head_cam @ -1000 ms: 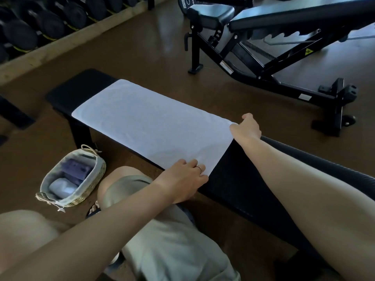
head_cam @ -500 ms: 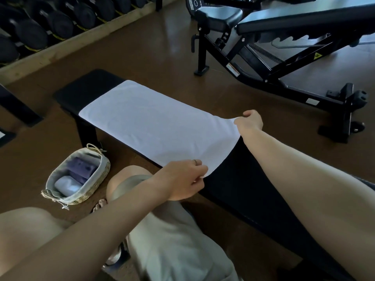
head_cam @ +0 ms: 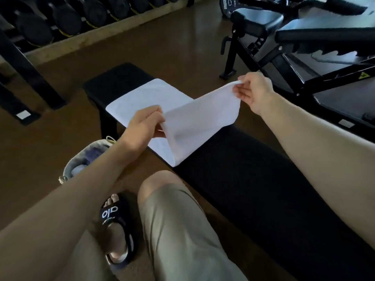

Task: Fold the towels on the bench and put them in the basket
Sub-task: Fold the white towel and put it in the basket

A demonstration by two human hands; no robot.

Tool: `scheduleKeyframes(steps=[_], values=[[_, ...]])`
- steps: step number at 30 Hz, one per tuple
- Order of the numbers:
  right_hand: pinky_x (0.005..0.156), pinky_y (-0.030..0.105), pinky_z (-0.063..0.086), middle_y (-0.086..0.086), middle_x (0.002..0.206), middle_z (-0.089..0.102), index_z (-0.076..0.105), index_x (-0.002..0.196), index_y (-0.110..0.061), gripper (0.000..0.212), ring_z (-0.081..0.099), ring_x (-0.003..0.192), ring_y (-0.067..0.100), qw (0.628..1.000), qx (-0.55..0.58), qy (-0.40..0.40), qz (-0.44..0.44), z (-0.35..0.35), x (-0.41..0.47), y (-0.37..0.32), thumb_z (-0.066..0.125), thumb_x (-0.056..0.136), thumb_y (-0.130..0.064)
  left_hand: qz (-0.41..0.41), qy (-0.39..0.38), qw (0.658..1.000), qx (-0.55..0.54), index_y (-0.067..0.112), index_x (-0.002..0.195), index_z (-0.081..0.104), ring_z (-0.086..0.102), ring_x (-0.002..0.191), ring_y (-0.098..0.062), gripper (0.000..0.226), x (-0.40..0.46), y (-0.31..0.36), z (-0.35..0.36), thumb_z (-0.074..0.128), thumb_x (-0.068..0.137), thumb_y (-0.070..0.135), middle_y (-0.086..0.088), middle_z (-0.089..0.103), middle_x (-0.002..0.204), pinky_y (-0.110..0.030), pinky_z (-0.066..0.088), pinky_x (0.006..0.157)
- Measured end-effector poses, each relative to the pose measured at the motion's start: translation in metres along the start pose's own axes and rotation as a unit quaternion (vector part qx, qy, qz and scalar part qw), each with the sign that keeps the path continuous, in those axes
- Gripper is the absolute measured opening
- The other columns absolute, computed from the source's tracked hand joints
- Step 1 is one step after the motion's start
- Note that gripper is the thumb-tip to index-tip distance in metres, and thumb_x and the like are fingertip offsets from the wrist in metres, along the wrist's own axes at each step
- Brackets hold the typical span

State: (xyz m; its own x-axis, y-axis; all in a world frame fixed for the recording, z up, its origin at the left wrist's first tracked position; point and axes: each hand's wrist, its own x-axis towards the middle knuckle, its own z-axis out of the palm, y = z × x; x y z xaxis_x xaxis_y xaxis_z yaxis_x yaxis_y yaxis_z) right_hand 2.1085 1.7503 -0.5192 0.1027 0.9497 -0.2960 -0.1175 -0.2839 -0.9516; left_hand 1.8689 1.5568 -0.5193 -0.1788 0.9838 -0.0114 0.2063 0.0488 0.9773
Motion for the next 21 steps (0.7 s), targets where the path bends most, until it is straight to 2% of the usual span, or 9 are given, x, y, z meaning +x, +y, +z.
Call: scheduleKeyframes(steps=[2, 4, 6, 8, 12, 14, 17, 19, 21], values=[[0.071, 0.026, 0.062, 0.014, 0.099, 0.072, 0.073, 0.105, -0.006, 0.035, 0.076, 0.094, 0.025, 0.998, -0.052, -0.031, -0.028, 0.03, 0.01, -0.009, 0.051, 0.084, 0.011, -0.012, 0.031, 0.999, -0.039, 0.012, 0.07, 0.044, 0.055, 0.072, -0.013, 0.028, 0.015, -0.007, -0.025, 0.043, 0.098, 0.009, -0.012, 0.045, 0.078, -0.027, 0.057, 0.072], [0.074, 0.026, 0.063, 0.013, 0.103, 0.072, 0.075, 0.102, -0.011, 0.037, 0.075, 0.093, 0.02, 0.988, -0.133, -0.049, -0.062, 0.062, 0.022, -0.014, 0.054, 0.084, 0.013, -0.022, 0.062, 0.996, -0.056, 0.015, 0.068, 0.047, 0.058, 0.081, -0.019, 0.026, 0.028, -0.017, -0.049, 0.045, 0.093, 0.015, -0.012, 0.051, 0.083, -0.031, 0.057, 0.076], [0.076, 0.027, 0.063, 0.011, 0.099, 0.075, 0.076, 0.1, -0.015, 0.023, 0.075, 0.089, 0.018, 0.972, -0.202, -0.071, -0.097, 0.095, 0.039, -0.013, 0.066, 0.087, 0.001, -0.024, 0.098, 0.993, -0.065, 0.019, 0.064, 0.053, 0.063, 0.082, -0.015, 0.036, 0.042, -0.028, -0.07, 0.041, 0.098, 0.012, -0.002, 0.061, 0.081, -0.028, 0.056, 0.075], [0.07, 0.023, 0.06, 0.007, 0.095, 0.074, 0.075, 0.099, -0.017, 0.01, 0.072, 0.082, 0.015, 0.955, -0.259, -0.077, -0.122, 0.127, 0.055, -0.011, 0.073, 0.09, -0.014, -0.037, 0.124, 0.988, -0.088, 0.022, 0.06, 0.055, 0.065, 0.076, -0.01, 0.045, 0.057, -0.038, -0.09, 0.039, 0.1, 0.008, 0.006, 0.063, 0.073, -0.027, 0.056, 0.072], [0.066, 0.018, 0.045, -0.004, 0.093, 0.064, 0.068, 0.099, -0.024, 0.005, 0.061, 0.087, 0.008, 0.919, -0.334, -0.127, -0.167, 0.189, 0.09, -0.003, 0.069, 0.096, -0.026, -0.084, 0.169, 0.976, -0.108, 0.027, 0.055, 0.056, 0.066, 0.083, -0.018, 0.044, 0.093, -0.066, -0.129, 0.044, 0.096, 0.014, 0.001, 0.064, 0.076, -0.036, 0.056, 0.079], [0.068, 0.021, 0.045, -0.005, 0.096, 0.063, 0.068, 0.103, -0.023, 0.01, 0.059, 0.09, 0.008, 0.907, -0.357, -0.148, -0.169, 0.218, 0.112, 0.003, 0.066, 0.096, -0.03, -0.104, 0.2, 0.966, -0.125, 0.024, 0.059, 0.057, 0.068, 0.082, -0.018, 0.04, 0.111, -0.081, -0.143, 0.046, 0.096, 0.014, 0.002, 0.066, 0.074, -0.036, 0.057, 0.078], [0.075, 0.029, 0.053, -0.001, 0.095, 0.061, 0.065, 0.104, -0.02, 0.014, 0.06, 0.087, 0.012, 0.891, -0.389, -0.159, -0.17, 0.259, 0.148, 0.018, 0.061, 0.097, -0.031, -0.12, 0.228, 0.958, -0.125, 0.02, 0.066, 0.056, 0.069, 0.076, -0.016, 0.035, 0.137, -0.101, -0.16, 0.045, 0.098, 0.014, 0.004, 0.068, 0.07, -0.031, 0.057, 0.071], [0.07, 0.024, 0.05, 0.0, 0.09, 0.058, 0.063, 0.102, -0.018, 0.012, 0.059, 0.083, 0.014, 0.87, -0.426, -0.157, -0.19, 0.282, 0.165, 0.031, 0.059, 0.099, -0.029, -0.144, 0.242, 0.954, -0.099, 0.017, 0.073, 0.057, 0.07, 0.077, -0.015, 0.03, 0.15, -0.117, -0.167, 0.044, 0.1, 0.013, 0.002, 0.069, 0.076, -0.028, 0.058, 0.069], [0.061, 0.021, 0.042, 0.0, 0.093, 0.059, 0.061, 0.099, -0.018, 0.009, 0.057, 0.085, 0.017, 0.847, -0.462, -0.157, -0.21, 0.298, 0.18, 0.047, 0.059, 0.099, -0.027, -0.178, 0.253, 0.948, -0.077, 0.013, 0.081, 0.06, 0.071, 0.079, -0.017, 0.025, 0.161, -0.134, -0.17, 0.045, 0.1, 0.012, -0.003, 0.069, 0.084, -0.027, 0.059, 0.067]])
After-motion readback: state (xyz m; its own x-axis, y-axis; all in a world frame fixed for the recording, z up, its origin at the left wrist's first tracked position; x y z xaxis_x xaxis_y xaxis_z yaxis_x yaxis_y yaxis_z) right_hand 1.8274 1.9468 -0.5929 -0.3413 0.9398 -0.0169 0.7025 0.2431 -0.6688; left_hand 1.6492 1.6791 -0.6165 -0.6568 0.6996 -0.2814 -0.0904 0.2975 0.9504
